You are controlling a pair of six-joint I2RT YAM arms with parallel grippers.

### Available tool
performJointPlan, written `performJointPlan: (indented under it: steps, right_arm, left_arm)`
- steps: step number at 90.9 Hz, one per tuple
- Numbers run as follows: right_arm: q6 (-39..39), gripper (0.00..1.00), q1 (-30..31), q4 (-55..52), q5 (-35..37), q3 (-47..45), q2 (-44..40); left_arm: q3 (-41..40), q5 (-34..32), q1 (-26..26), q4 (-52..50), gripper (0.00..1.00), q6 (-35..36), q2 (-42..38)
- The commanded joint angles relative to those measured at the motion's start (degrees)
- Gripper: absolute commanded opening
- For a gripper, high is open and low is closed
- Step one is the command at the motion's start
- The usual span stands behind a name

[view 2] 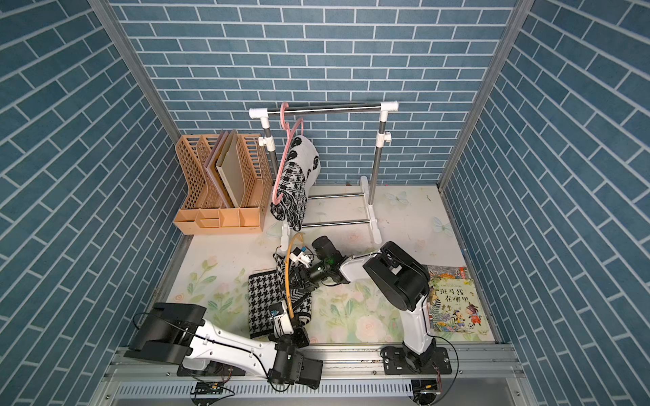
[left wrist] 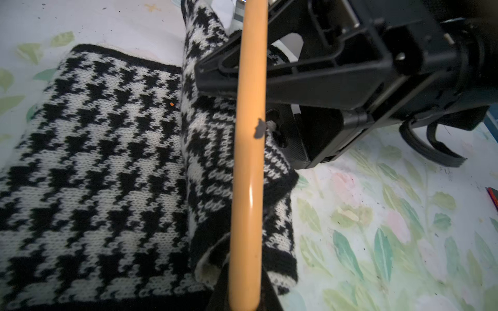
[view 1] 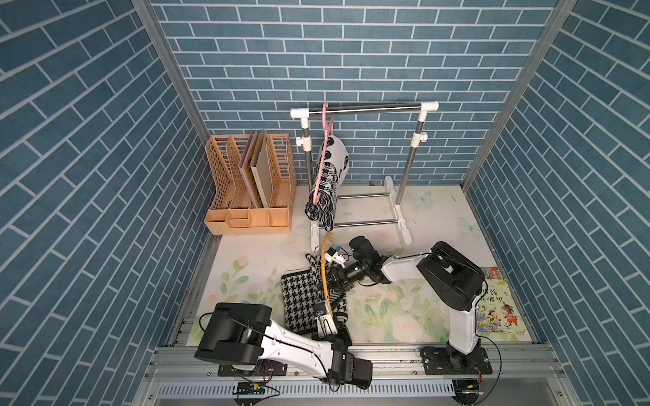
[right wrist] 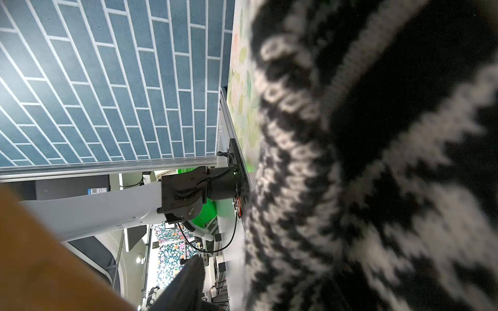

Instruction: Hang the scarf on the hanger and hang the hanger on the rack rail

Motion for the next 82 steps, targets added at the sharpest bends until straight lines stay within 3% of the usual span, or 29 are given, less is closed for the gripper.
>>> performJointPlan:
  steps: [1,29,50,66,82]
  right_arm:
    - [-3.0,0.66,-0.7,-3.0,0.0,0.2,-3.5]
    - [-0.1,0.61,-1.3,-8.5,4.4,-1.2,-7.6]
    - [0.9,0.59,-3.5,-7.9,3.5,-2.8,-10.4]
    - [-0.6,0.58,-6.7,-11.6,2.6,-2.9,-13.0]
    - [-5.0,0.49,-9.7,-19.0,5.8,-4.0,-17.1]
  left_arm:
    - [-0.5,2.2,-36.5,0.0,0.0,-24.0,-0.5]
    - [-0.3,2.3,-36.5,-0.3,0.0,-24.0,-0.4]
    - [-0.4,2.3,-36.4,-0.2,0.0,-24.1,-0.5]
    - [-0.5,2.5,-36.3,-0.1,0.0,-24.1,-0.4]
    - [-0.2,2.6,-36.2,-0.4,0.0,-24.0,-0.3]
